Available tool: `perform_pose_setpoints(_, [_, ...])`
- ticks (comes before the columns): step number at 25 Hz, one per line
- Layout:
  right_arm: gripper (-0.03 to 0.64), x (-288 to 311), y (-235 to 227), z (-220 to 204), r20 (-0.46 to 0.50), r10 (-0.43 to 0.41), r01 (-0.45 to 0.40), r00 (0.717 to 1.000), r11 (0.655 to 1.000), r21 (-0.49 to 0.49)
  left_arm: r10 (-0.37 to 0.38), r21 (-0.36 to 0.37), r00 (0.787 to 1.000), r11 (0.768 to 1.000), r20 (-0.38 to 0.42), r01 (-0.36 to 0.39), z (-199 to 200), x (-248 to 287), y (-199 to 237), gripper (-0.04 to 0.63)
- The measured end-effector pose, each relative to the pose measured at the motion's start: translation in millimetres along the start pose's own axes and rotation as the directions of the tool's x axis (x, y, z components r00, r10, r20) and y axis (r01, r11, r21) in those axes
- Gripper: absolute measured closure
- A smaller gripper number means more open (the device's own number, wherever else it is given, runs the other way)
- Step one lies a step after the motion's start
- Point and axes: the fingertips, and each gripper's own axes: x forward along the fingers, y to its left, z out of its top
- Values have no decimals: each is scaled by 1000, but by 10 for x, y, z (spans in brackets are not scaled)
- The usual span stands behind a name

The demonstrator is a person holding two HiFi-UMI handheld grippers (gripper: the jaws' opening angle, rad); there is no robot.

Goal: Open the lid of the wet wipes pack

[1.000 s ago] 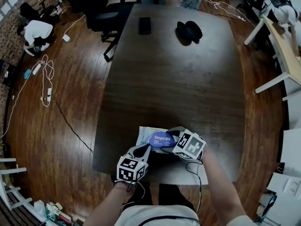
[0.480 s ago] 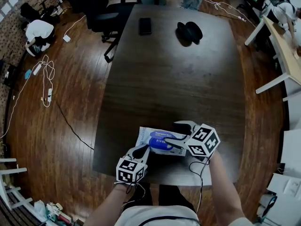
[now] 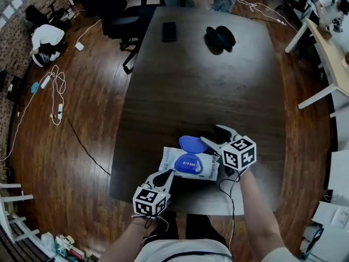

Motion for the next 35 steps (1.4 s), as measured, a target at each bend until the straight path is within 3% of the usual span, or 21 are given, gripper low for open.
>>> perform_pose_setpoints(3, [324, -20, -50, -38, 14, -47, 46, 999, 999, 25, -4, 9, 999, 1000, 34, 4, 131, -111, -43, 594])
perform_pose_setpoints(9, [327, -361, 281, 110, 124, -36, 29, 992, 998, 60, -21, 35, 991, 999, 130, 17, 428, -418, -139, 594])
perform_pose_setpoints(13, [328, -801, 680, 284, 221, -51, 39, 974, 998, 57, -45, 60, 979, 998, 200, 34, 643, -706, -263, 594])
perform_pose_setpoints(16, [399, -1149, 1088, 366, 272, -54, 46, 961, 998, 35, -63, 75, 966, 996, 251, 46, 785, -969, -377, 594])
perform_pose_setpoints(21, [400, -1547, 1743, 327, 304, -64, 74, 950, 997, -24, -104, 116, 944, 991, 313, 71, 918, -1378, -518, 594])
perform_pose_setpoints(30, [443, -1966, 2393, 81, 368, -118, 134, 922, 991, -18, -170, 184, 914, 977, 369, 108, 932, -1920, -675, 594])
perform_pose_setpoints(33, [494, -2074, 2512, -4, 388, -154, 165, 909, 986, 4, -189, 204, 904, 972, 383, 116, 898, -2058, -726, 594])
perform_pose_setpoints(35, [584, -2138, 2565, -82, 394, -187, 196, 900, 980, 18, -201, 208, 900, 970, 388, 126, 866, -2127, -761, 594])
